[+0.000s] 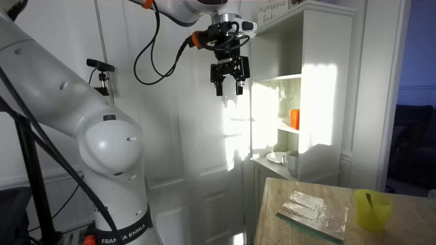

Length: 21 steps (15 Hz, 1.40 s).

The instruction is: Remove the spoon from the yellow cup and put it on the counter top

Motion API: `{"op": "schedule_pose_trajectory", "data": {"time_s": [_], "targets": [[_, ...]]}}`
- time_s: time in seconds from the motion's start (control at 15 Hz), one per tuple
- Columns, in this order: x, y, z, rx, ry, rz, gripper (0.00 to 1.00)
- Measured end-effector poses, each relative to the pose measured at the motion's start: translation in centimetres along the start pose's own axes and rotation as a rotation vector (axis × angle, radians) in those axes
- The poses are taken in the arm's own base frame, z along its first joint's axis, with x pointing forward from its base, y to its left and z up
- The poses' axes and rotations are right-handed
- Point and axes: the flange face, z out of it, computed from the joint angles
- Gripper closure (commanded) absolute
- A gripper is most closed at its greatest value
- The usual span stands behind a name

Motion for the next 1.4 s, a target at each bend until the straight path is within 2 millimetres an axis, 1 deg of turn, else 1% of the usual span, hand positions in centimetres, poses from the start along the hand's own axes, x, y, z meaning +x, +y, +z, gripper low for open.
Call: {"op": "schedule_pose_trajectory", "data": {"time_s": [0.67,0.8,0.87,0.93,1.07,1.4], "targets": [[0.0,0.0,0.0,0.000,0.001,0.000,0.00],[0.3,0.4,0.1,0.005,0.008,0.009,0.00],[0.8,0.9,0.3,0.010,0.014,0.018,0.00],[1.3,1.7,0.6,0.019,0.024,0.031,0.00],[3.0,4.2,1.4,0.028,0.055,0.048,0.00],[7.7,12.3,5.0,0.041,0.094,0.013,0.00]]}}
